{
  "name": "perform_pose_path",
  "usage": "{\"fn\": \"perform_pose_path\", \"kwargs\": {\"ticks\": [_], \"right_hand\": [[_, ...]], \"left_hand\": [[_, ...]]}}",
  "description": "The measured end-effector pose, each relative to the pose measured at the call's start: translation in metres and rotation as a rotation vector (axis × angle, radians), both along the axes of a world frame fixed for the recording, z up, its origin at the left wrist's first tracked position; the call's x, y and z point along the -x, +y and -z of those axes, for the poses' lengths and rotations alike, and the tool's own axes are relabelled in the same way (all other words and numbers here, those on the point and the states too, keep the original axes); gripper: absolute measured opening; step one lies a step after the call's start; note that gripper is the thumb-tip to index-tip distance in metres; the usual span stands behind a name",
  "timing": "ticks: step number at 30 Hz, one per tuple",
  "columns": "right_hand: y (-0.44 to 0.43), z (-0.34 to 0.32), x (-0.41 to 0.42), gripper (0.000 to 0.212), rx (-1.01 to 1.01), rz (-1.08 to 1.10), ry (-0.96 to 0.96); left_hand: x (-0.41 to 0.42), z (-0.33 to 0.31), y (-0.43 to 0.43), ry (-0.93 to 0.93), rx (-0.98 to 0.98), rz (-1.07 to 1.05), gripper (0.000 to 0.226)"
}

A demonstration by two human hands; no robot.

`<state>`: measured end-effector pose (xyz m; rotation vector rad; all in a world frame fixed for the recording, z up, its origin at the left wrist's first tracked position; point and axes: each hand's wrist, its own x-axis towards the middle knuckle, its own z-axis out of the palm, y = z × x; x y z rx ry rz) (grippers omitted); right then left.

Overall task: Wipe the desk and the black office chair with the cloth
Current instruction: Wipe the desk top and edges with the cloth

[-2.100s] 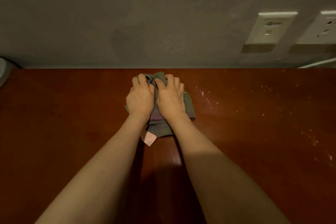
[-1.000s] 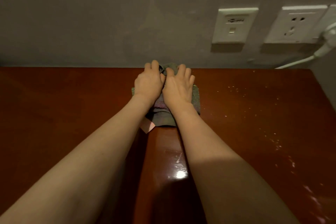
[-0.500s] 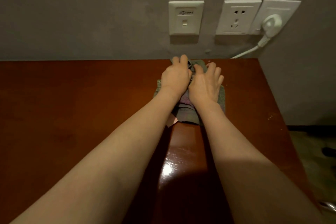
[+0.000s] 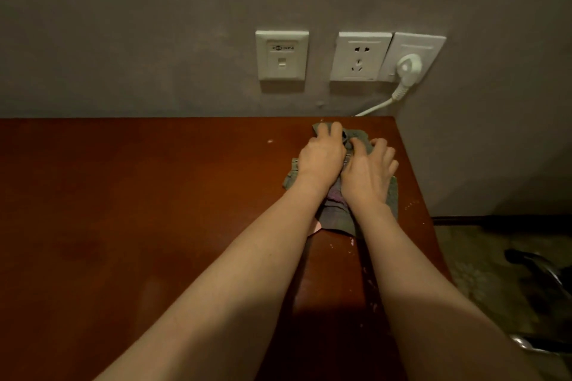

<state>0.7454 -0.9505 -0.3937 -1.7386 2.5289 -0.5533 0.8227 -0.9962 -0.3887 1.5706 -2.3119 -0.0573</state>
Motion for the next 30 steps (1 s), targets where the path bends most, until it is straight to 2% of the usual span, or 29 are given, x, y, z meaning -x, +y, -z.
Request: {"fn": "perform_pose_path", "kwargs": {"ticks": [2,5,11,21,30], "right_hand": [[0.004,-0.003,0.0,0.043,-0.02,-0.004,-0.004],[0.009,-0.022,-0.001,0.045,0.054,0.016,-0.041],[0.003,-0.09,-0.008,0.044,0.256,-0.016,-0.155],[0.025,-0.137,-0.028,0.042,0.181,-0.171,-0.084],[0.077,-0.162,-0.089,0.04,0.141,-0.293,-0.122]], "left_hand": [[0.004,-0.014,0.004,-0.003,-0.117,0.02,0.034],[0.003,-0.044,0.003,0.115,-0.264,0.062,0.03],[-0.01,-0.119,-0.001,0.353,-0.224,0.037,0.025],[-0.045,-0.161,0.031,0.382,-0.261,-0.046,0.022],[-0.116,-0.189,0.086,0.351,-0.334,-0.161,0.027]]}}
